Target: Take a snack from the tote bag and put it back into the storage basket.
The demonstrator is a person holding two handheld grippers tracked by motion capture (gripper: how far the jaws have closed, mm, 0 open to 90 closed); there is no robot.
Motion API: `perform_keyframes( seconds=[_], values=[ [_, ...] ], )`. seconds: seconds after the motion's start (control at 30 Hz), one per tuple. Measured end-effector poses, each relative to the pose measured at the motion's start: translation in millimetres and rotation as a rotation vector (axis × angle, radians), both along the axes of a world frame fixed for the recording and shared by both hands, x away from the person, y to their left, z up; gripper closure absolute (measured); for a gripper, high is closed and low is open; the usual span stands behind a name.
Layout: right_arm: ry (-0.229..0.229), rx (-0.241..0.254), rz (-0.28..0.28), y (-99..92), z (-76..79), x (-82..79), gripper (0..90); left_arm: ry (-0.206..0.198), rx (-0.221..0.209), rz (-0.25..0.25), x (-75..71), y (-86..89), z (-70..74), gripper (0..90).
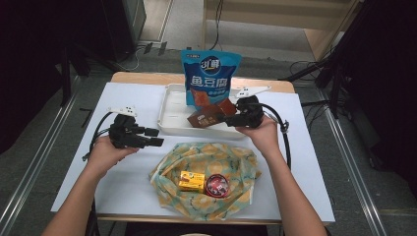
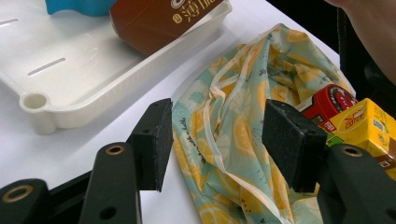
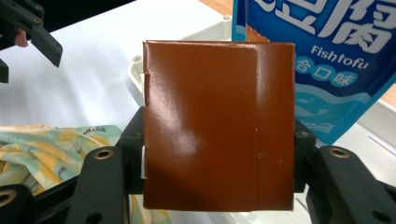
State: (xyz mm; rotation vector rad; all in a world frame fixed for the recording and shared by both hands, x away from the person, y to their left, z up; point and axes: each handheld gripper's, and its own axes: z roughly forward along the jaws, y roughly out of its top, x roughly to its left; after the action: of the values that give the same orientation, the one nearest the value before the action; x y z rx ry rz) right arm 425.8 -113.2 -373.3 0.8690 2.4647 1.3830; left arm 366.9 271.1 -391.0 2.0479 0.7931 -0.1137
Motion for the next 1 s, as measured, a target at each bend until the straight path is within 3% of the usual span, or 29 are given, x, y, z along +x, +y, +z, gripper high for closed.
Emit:
perform_keyframes(
  seconds=[0.47,0.67,1.0],
  values=[
    [0.048,-0.031,0.004,-6.6,-13.4,-1.4,44.2,0.0,0.01,-0.002,0.0,-0.4,-0.9,43.4],
    [0.071,-0.016,0.005,-1.5,-21.4,3.5,44.2,0.003,0.018,-0.006,-0.1,-1.4,-2.0,43.5],
    [0.104,-0.039,0.015,13.5,-36.6,11.9,43.8,0.006,0.014,-0.005,0.1,-1.0,-1.7,43.5]
  ],
)
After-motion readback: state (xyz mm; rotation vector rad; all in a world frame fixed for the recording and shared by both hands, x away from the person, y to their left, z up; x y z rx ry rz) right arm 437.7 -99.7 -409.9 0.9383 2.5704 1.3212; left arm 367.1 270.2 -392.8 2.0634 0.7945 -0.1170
